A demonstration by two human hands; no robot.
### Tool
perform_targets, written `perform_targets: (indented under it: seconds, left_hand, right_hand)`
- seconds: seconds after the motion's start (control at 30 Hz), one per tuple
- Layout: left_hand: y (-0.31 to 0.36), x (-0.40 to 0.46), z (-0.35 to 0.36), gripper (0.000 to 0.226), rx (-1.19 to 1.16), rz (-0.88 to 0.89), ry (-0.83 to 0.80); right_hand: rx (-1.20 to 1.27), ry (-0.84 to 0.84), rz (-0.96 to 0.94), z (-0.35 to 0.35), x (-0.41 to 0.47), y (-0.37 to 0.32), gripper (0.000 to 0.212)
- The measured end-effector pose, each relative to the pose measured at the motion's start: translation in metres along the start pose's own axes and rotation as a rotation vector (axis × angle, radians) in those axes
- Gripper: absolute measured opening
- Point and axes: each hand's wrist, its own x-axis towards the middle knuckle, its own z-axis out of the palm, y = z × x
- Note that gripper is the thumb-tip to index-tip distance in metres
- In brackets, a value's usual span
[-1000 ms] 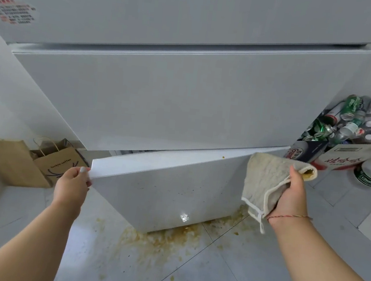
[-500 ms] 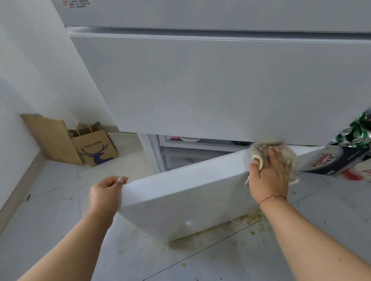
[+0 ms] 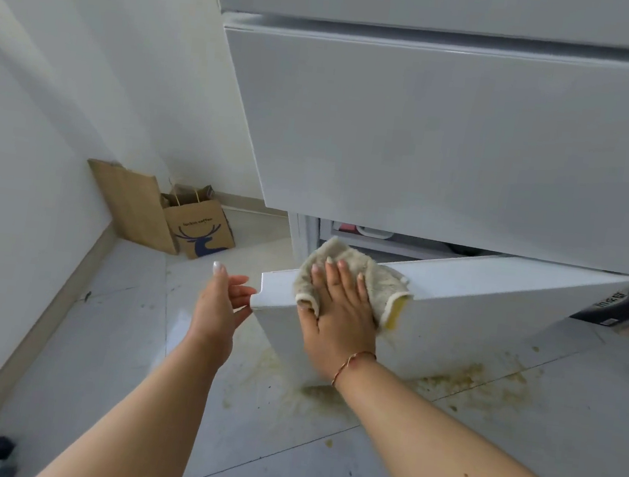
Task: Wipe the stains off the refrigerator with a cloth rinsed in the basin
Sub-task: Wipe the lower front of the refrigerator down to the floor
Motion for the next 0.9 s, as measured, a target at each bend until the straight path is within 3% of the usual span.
perform_targets:
  seconds: [0.17, 0.27, 0.37, 0.47, 0.63, 0.9]
  left_hand:
    - [0.006, 0.006, -0.008, 0.067, -0.070, -0.027, -0.073]
    - [0.010, 0.010, -0.008, 0.074, -0.094, -0.034, -0.076]
    - [0.014, 0.011, 0.000, 0.063, -0.058, 0.020, -0.053]
    - [0.013, 0.012, 0.007, 0.050, -0.013, 0.061, 0.007]
    - [0.005, 0.009, 0.018, 0.060, 0.268, 0.135, 0.131]
    - [0.000, 0.007, 0.033, 0.064, 0.233, 0.031, 0.233]
  right_hand:
    - [0.143, -0.169, -0.276, 0.024, 0.021, -0.054, 0.065]
    - [0.256, -0.219, -0.382, 0.020, 0.032, -0.042, 0.055]
    - [0.213, -0.188, -0.450, 0.012, 0.036, -0.012, 0.057]
    - [0.202, -0.078, -0.367, -0.003, 0.031, 0.024, 0.054]
    - [0.252, 0.045, -0.221, -0.039, 0.013, 0.093, 0.050]
    - [0.204, 0.048, -0.060, -0.086, -0.025, 0.189, 0.054]
